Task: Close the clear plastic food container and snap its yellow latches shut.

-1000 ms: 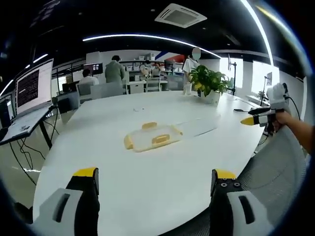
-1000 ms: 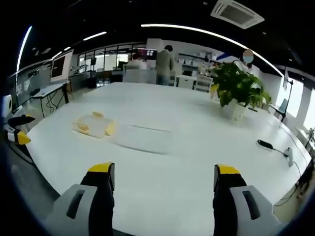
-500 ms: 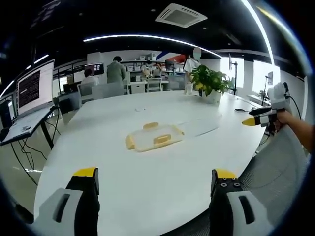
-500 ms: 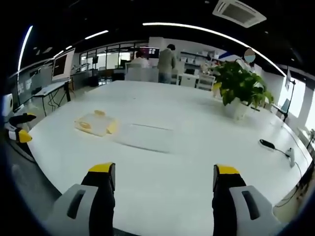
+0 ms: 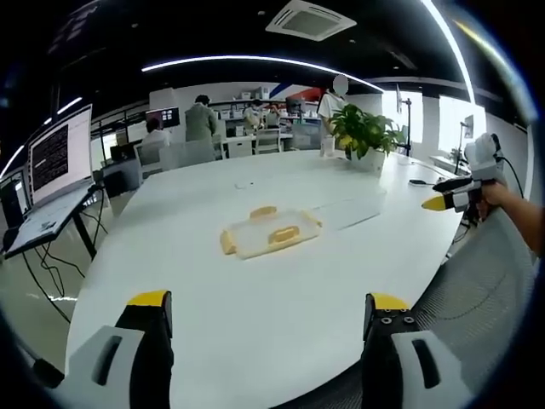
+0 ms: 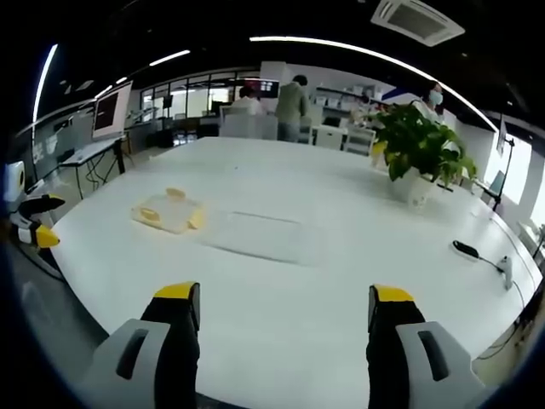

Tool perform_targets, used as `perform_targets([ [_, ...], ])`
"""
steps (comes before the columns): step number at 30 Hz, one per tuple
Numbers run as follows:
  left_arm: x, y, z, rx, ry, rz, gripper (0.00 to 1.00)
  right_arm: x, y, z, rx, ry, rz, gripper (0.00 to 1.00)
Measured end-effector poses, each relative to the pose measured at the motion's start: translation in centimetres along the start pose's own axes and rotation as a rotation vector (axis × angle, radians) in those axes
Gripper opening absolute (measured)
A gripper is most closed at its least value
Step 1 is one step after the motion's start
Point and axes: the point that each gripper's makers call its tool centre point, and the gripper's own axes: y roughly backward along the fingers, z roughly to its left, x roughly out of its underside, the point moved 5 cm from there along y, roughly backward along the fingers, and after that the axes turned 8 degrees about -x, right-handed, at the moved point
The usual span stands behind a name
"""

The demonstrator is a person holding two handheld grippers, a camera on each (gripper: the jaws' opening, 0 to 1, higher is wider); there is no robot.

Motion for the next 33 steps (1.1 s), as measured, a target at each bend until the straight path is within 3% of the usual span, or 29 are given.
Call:
perform_targets([
  [19,0.5,-0.2,-0.3,0.021,-0.011,0.052,0.9,0.2,-0.3,0.2,-0.021,0.004,0.023,0.79],
  [26,0.5,-0.2,-0.2,0.026,-0.025,0.057,0.99,0.5,-0.6,0.3,-0.034,0.013,0.051,0.76],
  [28,0.3,-0.2,-0.2,0.059,-0.029,0.043,0.98,0.6,-0.6,0.4,-0.039,0.019,0.066,0.75],
  [33,0.0,-0.8,0.6,0.114,0.089,0.078,0.99,0.2,-0.7,1.2,-0.088,0.018,0.046,0.76],
])
